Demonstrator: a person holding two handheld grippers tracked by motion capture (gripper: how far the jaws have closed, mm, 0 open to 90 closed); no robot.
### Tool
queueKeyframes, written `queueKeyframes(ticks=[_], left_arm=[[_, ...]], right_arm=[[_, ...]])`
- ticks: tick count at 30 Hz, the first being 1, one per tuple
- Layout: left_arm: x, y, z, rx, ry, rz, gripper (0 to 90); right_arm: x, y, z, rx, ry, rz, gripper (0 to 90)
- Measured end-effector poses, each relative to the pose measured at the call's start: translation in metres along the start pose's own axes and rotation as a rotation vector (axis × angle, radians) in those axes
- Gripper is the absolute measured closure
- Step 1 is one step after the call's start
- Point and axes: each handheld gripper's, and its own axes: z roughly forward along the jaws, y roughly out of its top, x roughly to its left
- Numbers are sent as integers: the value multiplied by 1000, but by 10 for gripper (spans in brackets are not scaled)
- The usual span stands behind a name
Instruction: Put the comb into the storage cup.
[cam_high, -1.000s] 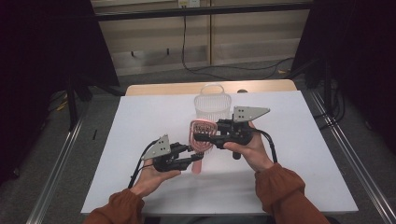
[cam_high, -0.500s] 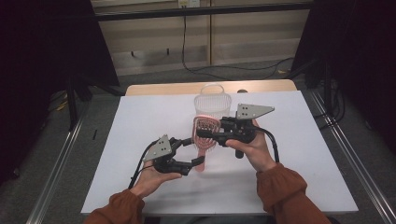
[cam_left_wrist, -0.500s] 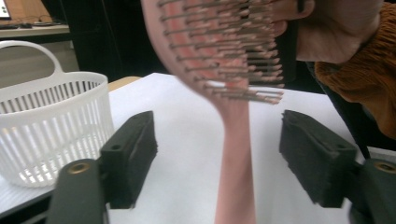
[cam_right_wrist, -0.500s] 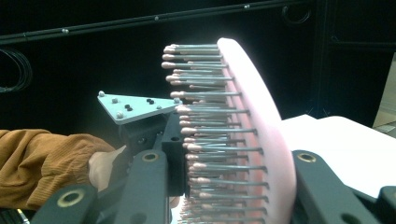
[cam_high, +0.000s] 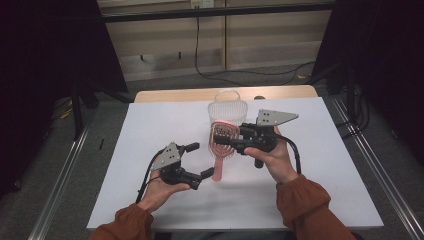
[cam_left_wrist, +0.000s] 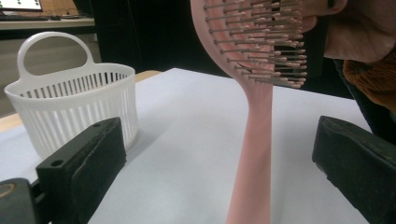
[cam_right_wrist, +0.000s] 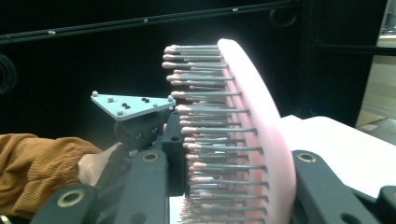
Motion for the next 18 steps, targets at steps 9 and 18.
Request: queueKeyframes(ticks=[9, 18], left_arm=[[2, 0, -8, -7, 40, -24, 25], [1, 0, -20, -49, 71, -14, 19]], right_arm=[[-2, 0, -3, 9, -40, 13, 638], [-3, 2, -7, 1, -69, 8, 637]])
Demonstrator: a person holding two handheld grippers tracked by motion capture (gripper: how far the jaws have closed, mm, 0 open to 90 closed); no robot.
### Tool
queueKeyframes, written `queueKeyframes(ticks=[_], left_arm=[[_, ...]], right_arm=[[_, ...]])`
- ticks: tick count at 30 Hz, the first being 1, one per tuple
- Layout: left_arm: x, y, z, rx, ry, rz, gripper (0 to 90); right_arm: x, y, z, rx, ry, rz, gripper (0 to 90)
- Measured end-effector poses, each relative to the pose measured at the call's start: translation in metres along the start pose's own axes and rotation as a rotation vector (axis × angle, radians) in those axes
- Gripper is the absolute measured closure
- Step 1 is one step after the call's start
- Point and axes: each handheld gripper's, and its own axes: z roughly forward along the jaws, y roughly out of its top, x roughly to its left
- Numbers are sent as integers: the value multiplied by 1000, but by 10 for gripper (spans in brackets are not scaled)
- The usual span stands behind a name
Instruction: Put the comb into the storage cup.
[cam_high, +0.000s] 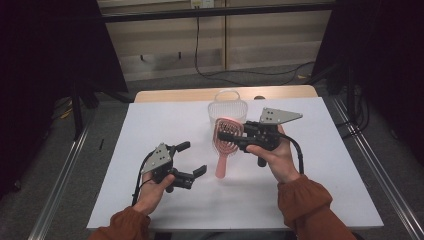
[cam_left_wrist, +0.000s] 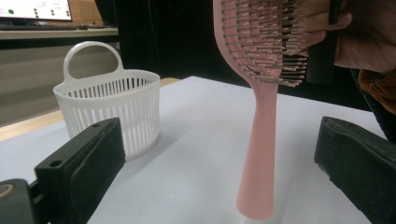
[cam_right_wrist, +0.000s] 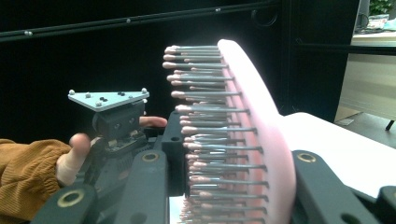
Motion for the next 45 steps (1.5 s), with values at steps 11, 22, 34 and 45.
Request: queueKeyframes(ticks=[11, 22, 34, 45], left_arm=[[1, 5, -21, -22, 78, -11, 18], [3, -3, -38, -5, 89, 0, 14], [10, -10, -67, -55, 187, -39, 13], [16, -20, -84, -46, 283, -39, 13]], right_arm=[[-5, 3, -8, -10, -45, 0, 637], [-10, 2, -8, -14, -95, 15, 638], [-13, 4, -8, -31, -138, 14, 638], [-19, 15, -9, -51, -188, 11, 639]])
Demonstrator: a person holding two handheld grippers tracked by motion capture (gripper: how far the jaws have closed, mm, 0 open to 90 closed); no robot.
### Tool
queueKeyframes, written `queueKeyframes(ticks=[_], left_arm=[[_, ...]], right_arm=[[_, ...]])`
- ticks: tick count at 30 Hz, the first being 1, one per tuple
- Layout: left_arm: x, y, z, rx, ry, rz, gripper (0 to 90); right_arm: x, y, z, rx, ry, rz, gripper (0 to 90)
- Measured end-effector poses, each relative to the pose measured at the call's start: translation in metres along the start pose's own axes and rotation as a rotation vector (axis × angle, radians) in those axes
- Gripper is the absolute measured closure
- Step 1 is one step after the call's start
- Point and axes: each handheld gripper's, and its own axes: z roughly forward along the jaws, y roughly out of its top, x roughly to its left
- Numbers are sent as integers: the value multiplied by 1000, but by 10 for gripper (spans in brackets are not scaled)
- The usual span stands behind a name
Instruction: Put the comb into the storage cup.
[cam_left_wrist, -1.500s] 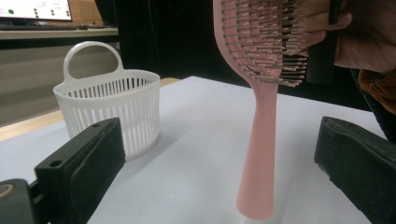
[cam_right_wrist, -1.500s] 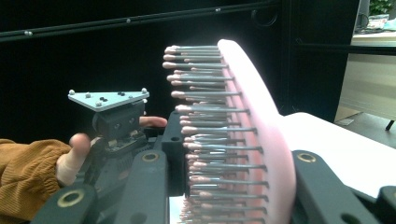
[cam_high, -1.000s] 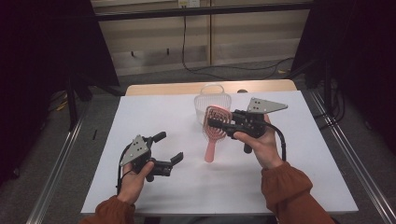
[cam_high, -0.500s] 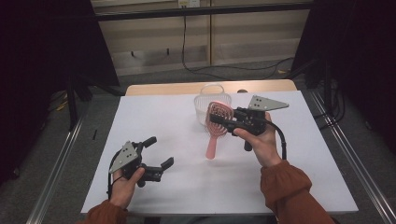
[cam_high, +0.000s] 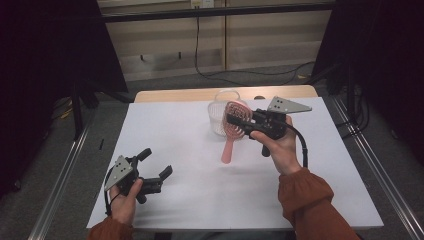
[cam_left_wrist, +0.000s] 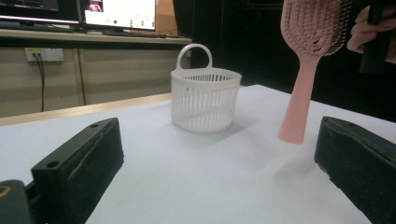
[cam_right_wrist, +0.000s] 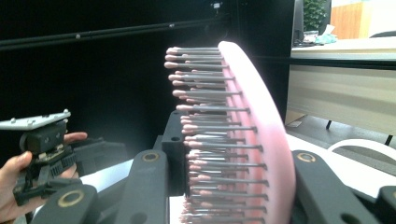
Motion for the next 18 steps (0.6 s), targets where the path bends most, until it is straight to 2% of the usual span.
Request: queueKeyframes(ticks=[1, 3, 4, 6, 7, 8, 11, 13, 15, 17, 18], left_arm=[[1, -1, -1, 4, 5, 13, 13], [2, -2, -5, 11, 5, 5, 13], [2, -3, -7, 2, 5, -8, 13], [3, -3, -11, 15, 14, -30, 13], [3, -4, -15, 33, 42, 0, 13], [3, -5, -17, 31, 45, 7, 13], [6, -4, -19, 6, 48, -18, 13], [6, -3, -19, -6, 51, -4, 13], [5, -3, -19, -7, 42, -14, 14], [6, -2, -20, 4, 52, 14, 13], [6, -1, -22, -11, 65, 7, 13]], right_arm=[[-1, 1, 0, -4, -2, 5, 638], [-2, 3, 0, -5, -9, 6, 639], [-3, 4, 0, -6, -12, 5, 639], [-4, 5, 0, -5, -16, 3, 639], [-4, 6, 0, -5, -17, 6, 638], [-5, 6, 0, -7, -20, 5, 639], [-9, 7, 0, -28, -30, 24, 638], [-11, 8, 0, -32, -37, 20, 639], [-13, 10, 0, -42, -42, 24, 639], [-14, 13, -1, -46, -52, 21, 639], [-15, 14, -1, -48, -54, 22, 640]])
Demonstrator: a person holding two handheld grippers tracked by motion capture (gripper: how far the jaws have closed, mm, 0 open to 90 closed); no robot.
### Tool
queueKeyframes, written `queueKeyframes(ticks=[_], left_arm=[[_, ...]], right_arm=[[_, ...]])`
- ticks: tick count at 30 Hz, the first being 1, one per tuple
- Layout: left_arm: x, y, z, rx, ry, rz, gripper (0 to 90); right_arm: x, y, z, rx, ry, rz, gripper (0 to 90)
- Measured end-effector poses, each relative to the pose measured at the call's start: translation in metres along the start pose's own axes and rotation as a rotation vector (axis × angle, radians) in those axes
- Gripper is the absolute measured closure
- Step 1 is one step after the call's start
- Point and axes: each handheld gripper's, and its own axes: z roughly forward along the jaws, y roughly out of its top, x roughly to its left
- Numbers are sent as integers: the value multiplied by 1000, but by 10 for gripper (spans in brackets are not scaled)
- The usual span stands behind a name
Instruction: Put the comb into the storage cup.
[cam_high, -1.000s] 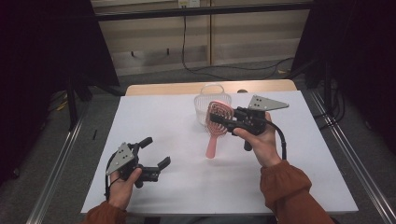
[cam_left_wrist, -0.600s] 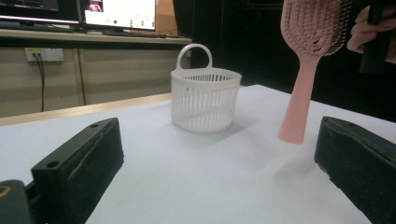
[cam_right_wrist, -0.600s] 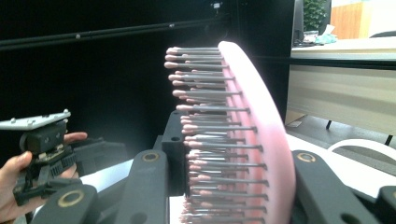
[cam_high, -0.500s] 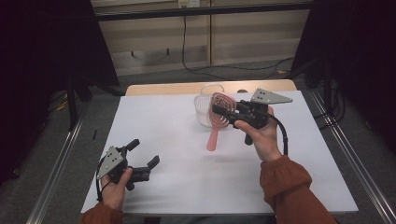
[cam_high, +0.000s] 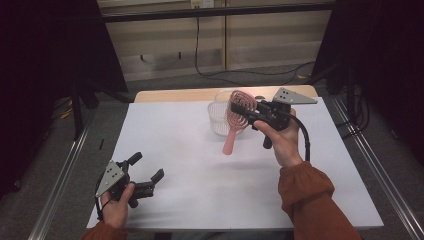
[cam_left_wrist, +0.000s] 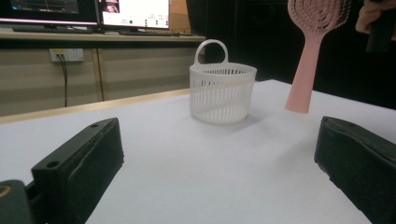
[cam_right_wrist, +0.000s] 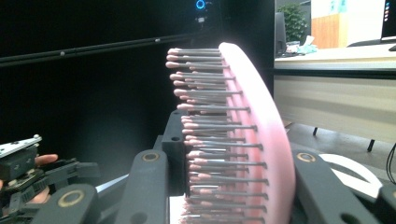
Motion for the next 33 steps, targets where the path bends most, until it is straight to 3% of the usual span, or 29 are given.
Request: queueKeyframes(ticks=[3, 7, 15, 20, 22, 33], left_arm=[[3, 0, -2, -1, 19, 11, 13], [3, -1, -2, -9, 12, 4, 12], [1, -4, 1, 9, 23, 18, 12], [1, -5, 3, 11, 21, 16, 12], [-1, -6, 3, 8, 39, 26, 12], [-6, -7, 6, 27, 10, 37, 13]], right_arm=[[-3, 4, 0, -12, -8, -6, 640], [-3, 11, 0, -37, -19, -21, 640], [-12, 19, 0, -53, -67, -10, 643], [-15, 24, 2, -64, -80, -6, 646], [-16, 27, 4, -68, -77, 2, 646], [-22, 35, 13, -83, -96, 8, 646]])
